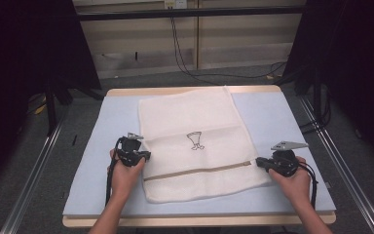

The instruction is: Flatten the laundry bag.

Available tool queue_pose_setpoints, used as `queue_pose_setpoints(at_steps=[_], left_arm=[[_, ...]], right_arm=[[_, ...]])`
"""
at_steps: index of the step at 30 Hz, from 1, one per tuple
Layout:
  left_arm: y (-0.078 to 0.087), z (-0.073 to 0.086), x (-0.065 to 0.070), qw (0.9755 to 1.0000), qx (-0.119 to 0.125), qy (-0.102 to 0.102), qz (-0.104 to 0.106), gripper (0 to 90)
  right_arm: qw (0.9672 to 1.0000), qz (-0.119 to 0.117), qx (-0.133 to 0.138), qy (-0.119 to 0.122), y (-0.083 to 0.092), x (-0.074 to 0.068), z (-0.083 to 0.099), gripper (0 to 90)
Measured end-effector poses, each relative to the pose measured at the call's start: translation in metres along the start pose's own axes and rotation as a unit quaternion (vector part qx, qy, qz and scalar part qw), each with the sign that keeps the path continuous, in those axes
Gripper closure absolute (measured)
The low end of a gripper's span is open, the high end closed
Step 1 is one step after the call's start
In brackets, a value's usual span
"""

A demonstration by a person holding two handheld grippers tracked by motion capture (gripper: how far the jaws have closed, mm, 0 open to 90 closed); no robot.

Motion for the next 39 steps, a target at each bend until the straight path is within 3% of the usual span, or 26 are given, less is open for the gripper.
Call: queue_pose_setpoints(at_steps=[6, 9, 12, 14, 17, 19, 22, 26, 27, 34, 39], left_arm=[[0.001, -0.004, -0.012, 0.9999, 0.007, 0.012, 0.0, 85.5], [0.0, -0.004, -0.015, 0.9999, 0.002, 0.011, 0.008, 85.5], [0.0, -0.005, -0.015, 0.9999, 0.006, 0.01, 0.009, 85.5], [0.0, -0.006, -0.015, 0.9999, 0.007, 0.01, 0.01, 85.4], [0.0, -0.006, -0.016, 0.9999, 0.005, 0.011, 0.012, 85.4], [0.0, -0.006, -0.017, 0.9998, 0.006, 0.012, 0.014, 85.3], [0.0, -0.006, -0.016, 0.9996, 0.01, 0.017, 0.02, 85.3], [0.001, -0.006, -0.019, 0.9996, 0.009, 0.014, 0.021, 85.3], [0.001, -0.006, -0.019, 0.9996, 0.01, 0.016, 0.021, 85.3], [0.005, -0.005, -0.02, 0.9997, 0.003, 0.012, 0.019, 85.4], [0.011, -0.003, -0.023, 0.9995, 0.009, 0.022, 0.02, 85.4]], right_arm=[[0.9996, -0.027, 0.003, -0.004, 0.005, -0.021, 0.004, 86.7], [0.9995, -0.029, 0.01, -0.002, 0.007, -0.027, 0.005, 85.0], [0.9995, -0.014, 0.027, 0.002, 0.008, -0.024, 0.0, 79.9], [0.9988, 0.012, 0.048, 0.003, 0.007, -0.013, -0.012, 71.2], [0.998, 0.028, 0.057, 0.006, 0.002, -0.005, -0.02, 64.1], [0.9982, 0.033, 0.051, -0.002, -0.011, 0.004, -0.027, 63.5], [0.9983, 0.029, 0.047, -0.018, -0.023, 0.007, -0.029, 63.2], [0.9993, 0.024, 0.025, -0.015, -0.036, 0.005, -0.023, 71.7], [0.9995, 0.018, 0.025, -0.006, -0.035, 0.003, -0.023, 83.4], [0.9998, -0.007, 0.02, 0.0, -0.029, -0.007, -0.02, 88.5], [0.9993, -0.021, 0.028, -0.011, -0.023, -0.015, -0.017, 88.5]])
Point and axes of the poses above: each handheld gripper's, and its own axes: y roughly backward along the jaws, z roughly out of its underside, x roughly to its right, the point moved 10 cm from there along -y, roughly forward along the jaws, and after that the axes turned 8 degrees about y, right-handed, at the moved point
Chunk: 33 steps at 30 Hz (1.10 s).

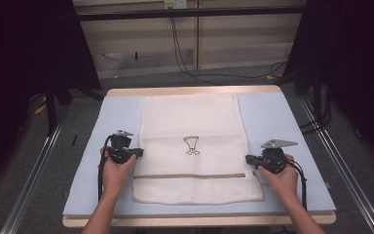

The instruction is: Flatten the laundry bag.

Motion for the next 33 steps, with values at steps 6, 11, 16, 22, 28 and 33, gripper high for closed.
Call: queue_pose_setpoints(at_steps=[6, 11, 16, 22, 28, 33], left_arm=[[0.008, 0.005, -0.002, 1.0, -0.004, 0.002, 0.0, 85.3], [0.011, 0.01, -0.006, 0.9999, -0.007, 0.01, 0.001, 85.3], [0.013, 0.012, -0.008, 0.9999, -0.009, 0.003, -0.008, 85.3], [0.019, 0.008, -0.004, 0.9999, 0.01, 0.006, 0.003, 79.2], [0.023, -0.003, 0.022, 0.9993, 0.02, -0.007, 0.03, 66.5], [0.018, -0.004, 0.057, 0.9978, 0.0, -0.021, 0.062, 56.9]], right_arm=[[0.9999, -0.012, -0.002, 0.008, 0.002, -0.009, 0.003, 88.6], [0.9995, -0.027, -0.003, 0.015, 0.005, -0.016, 0.003, 88.5], [0.9992, -0.029, -0.01, 0.027, 0.004, -0.019, 0.005, 88.5], [0.9993, -0.023, 0.0, 0.029, 0.006, -0.018, 0.003, 84.3], [0.9981, 0.001, 0.026, 0.056, 0.016, -0.01, -0.003, 78.2], [0.9964, -0.005, 0.035, 0.078, 0.025, -0.012, 0.0, 87.3]])
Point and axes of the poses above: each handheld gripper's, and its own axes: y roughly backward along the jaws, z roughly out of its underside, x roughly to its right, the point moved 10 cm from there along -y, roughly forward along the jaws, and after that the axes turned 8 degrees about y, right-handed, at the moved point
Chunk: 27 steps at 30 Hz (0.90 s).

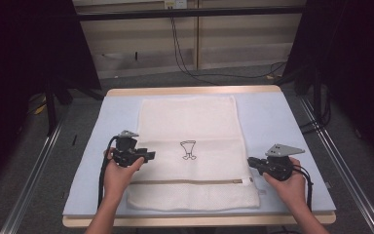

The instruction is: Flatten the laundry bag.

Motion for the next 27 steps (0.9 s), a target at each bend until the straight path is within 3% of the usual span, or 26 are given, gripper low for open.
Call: queue_pose_setpoints(at_steps=[3, 9, 15, 17, 22, 24, 27], left_arm=[[-0.005, 0.001, 0.013, 0.9999, -0.006, -0.007, 0.01, 55.6], [-0.012, 0.003, 0.041, 0.9986, -0.017, -0.018, 0.046, 52.3], [-0.02, -0.001, 0.061, 0.9967, -0.019, -0.062, 0.049, 46.3], [-0.022, -0.003, 0.069, 0.9955, -0.015, -0.071, 0.061, 45.5], [-0.03, -0.003, 0.087, 0.9944, -0.017, -0.075, 0.073, 43.4], [-0.033, -0.004, 0.097, 0.9937, -0.009, -0.06, 0.094, 44.5], [-0.036, -0.003, 0.107, 0.9925, -0.013, -0.057, 0.107, 46.8]], right_arm=[[0.9997, 0.001, 0.002, 0.024, 0.002, -0.002, 0.001, 88.3], [0.9994, -0.015, 0.011, 0.028, 0.002, -0.009, 0.0, 90.0], [0.9989, -0.019, 0.015, 0.039, 0.005, -0.014, 0.001, 90.0], [0.9988, -0.017, 0.018, 0.043, 0.006, -0.013, 0.001, 90.0], [0.9985, -0.023, 0.013, 0.048, 0.007, -0.015, 0.004, 90.0], [0.9984, -0.023, 0.02, 0.048, 0.008, -0.016, 0.003, 90.0], [0.9986, -0.027, 0.021, 0.042, 0.009, -0.017, 0.003, 90.0]])
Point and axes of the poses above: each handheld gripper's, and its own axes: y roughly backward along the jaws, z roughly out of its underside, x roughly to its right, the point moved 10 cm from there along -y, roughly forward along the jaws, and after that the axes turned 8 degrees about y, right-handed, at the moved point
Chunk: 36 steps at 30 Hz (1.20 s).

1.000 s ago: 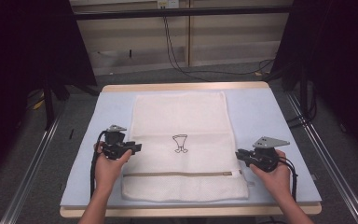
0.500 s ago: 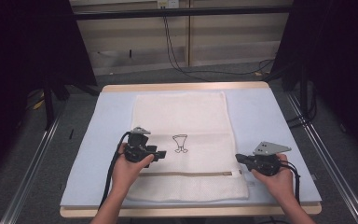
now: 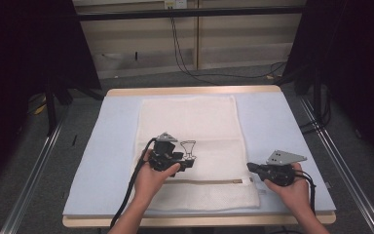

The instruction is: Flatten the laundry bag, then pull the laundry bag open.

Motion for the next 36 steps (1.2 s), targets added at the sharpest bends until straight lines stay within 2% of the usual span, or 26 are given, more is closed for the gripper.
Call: queue_pose_setpoints(at_steps=[2, 4, 6, 7, 8, 12, 18, 22, 24, 29, 30, 32, 34, 35, 36], left_arm=[[-0.006, 0.0, 0.007, 0.9999, 0.0, 0.01, 0.013, 48.4], [-0.012, 0.0, 0.014, 0.9997, -0.004, 0.007, 0.022, 49.6], [-0.016, 0.001, 0.022, 0.9993, -0.006, 0.016, 0.033, 50.9], [-0.018, 0.001, 0.025, 0.9991, -0.011, 0.011, 0.038, 52.4], [-0.019, 0.002, 0.03, 0.9988, -0.012, 0.021, 0.043, 54.5], [-0.025, 0.002, 0.042, 0.9974, -0.021, 0.038, 0.058, 57.9], [-0.034, 0.002, 0.053, 0.9961, -0.031, 0.043, 0.07, 61.6], [-0.041, 0.002, 0.061, 0.9938, -0.039, 0.056, 0.087, 60.7], [-0.046, 0.004, 0.063, 0.9941, -0.048, 0.054, 0.081, 61.9], [-0.058, 0.006, 0.07, 0.9925, -0.06, 0.06, 0.088, 62.5], [-0.06, 0.007, 0.072, 0.9917, -0.064, 0.061, 0.093, 62.7], [-0.064, 0.01, 0.074, 0.9912, -0.076, 0.058, 0.091, 63.8], [-0.068, 0.012, 0.081, 0.9865, -0.088, 0.087, 0.107, 64.8], [-0.07, 0.011, 0.083, 0.9862, -0.085, 0.091, 0.108, 64.8], [-0.072, 0.013, 0.082, 0.9867, -0.092, 0.083, 0.105, 64.9]], right_arm=[[1.0, -0.008, -0.001, -0.005, 0.0, -0.003, 0.001, 90.0], [0.9999, -0.009, -0.004, -0.006, 0.0, -0.004, 0.003, 90.0], [1.0, -0.009, -0.001, -0.004, 0.001, -0.004, 0.002, 90.0], [0.9999, -0.01, 0.001, -0.007, 0.001, -0.004, 0.002, 90.0], [0.9999, -0.008, 0.003, -0.006, 0.002, -0.004, 0.001, 90.0], [0.9999, -0.013, 0.004, -0.003, 0.002, -0.008, 0.0, 90.0], [0.9999, -0.013, 0.002, 0.002, 0.001, -0.009, -0.001, 90.0], [0.9999, -0.012, 0.0, 0.004, 0.001, -0.009, 0.0, 90.0], [0.9999, -0.011, 0.002, 0.008, 0.001, -0.009, 0.0, 90.0], [0.9998, -0.014, 0.001, 0.013, 0.001, -0.01, 0.0, 90.0], [0.9998, -0.017, 0.0, 0.014, 0.001, -0.01, 0.001, 90.0], [0.9997, -0.017, -0.001, 0.018, 0.0, -0.011, 0.002, 90.0], [0.9996, -0.017, -0.002, 0.022, 0.001, -0.012, 0.003, 90.0], [0.9995, -0.02, -0.002, 0.023, 0.001, -0.013, 0.003, 90.0], [0.9995, -0.019, -0.002, 0.025, 0.001, -0.013, 0.003, 90.0]])
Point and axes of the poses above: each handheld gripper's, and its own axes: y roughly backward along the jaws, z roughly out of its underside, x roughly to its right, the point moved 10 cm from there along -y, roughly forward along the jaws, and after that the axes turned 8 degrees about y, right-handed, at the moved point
